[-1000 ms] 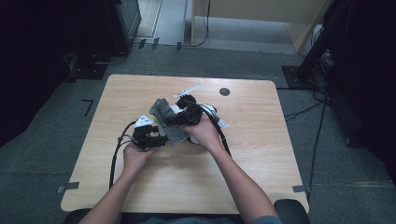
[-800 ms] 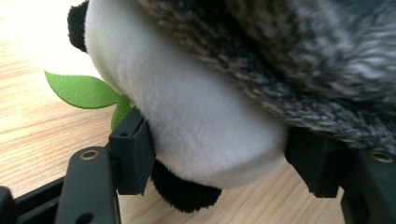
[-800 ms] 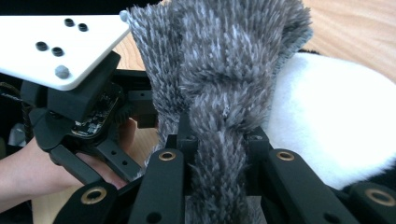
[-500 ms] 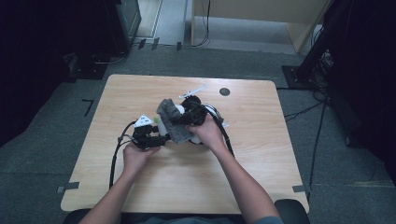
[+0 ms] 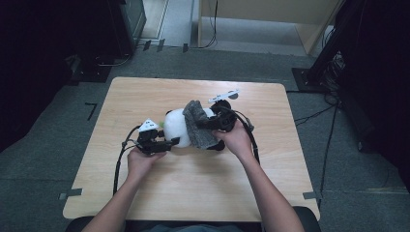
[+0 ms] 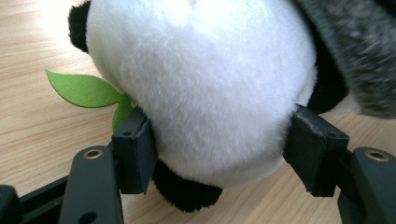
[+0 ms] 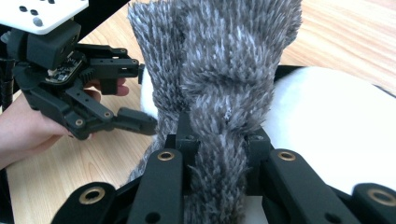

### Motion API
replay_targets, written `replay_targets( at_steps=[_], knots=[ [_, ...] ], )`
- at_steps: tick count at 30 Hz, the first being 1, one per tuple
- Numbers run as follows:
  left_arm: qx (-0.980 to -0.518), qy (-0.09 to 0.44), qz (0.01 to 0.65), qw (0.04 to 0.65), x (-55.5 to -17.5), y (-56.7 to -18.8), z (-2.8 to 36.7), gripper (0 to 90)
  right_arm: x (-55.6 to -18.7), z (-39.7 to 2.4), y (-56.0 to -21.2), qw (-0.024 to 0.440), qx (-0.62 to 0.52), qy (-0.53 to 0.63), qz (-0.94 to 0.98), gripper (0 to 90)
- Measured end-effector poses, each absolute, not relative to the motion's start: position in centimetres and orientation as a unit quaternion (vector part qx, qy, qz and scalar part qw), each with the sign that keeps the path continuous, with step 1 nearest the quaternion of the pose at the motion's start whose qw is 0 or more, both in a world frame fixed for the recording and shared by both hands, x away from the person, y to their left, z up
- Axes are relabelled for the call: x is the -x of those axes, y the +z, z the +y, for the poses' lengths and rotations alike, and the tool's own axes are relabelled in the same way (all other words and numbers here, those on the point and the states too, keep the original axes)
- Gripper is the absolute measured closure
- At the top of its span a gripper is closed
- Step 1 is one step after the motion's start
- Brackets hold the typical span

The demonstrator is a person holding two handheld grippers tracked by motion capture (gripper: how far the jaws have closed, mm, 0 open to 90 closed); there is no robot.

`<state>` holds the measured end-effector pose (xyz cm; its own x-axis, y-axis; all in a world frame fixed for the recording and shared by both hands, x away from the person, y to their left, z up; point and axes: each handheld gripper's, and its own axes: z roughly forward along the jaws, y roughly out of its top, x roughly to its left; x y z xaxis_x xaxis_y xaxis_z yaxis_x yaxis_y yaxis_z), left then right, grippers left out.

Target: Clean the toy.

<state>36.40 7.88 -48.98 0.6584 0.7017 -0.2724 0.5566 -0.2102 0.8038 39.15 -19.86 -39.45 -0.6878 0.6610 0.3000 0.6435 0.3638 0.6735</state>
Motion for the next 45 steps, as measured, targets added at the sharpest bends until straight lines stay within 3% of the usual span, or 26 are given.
replay_targets(
  at_steps=[25,38,45],
  knots=[
    [-0.777,0.067,0.404,0.479,-36.6,-48.9,8.1,33.1,-36.5,-28.1,-40.4,0.047,-0.441,0.420,0.791,74.8],
    [-0.780,0.060,0.402,0.476,-36.8,-48.8,8.1,31.7,-35.4,-28.0,-39.3,0.042,-0.419,0.437,0.795,75.6],
    [-0.784,0.063,0.403,0.467,-36.7,-48.7,8.0,31.5,-34.1,-25.8,-38.5,0.028,-0.377,0.442,0.814,75.6]
  ],
)
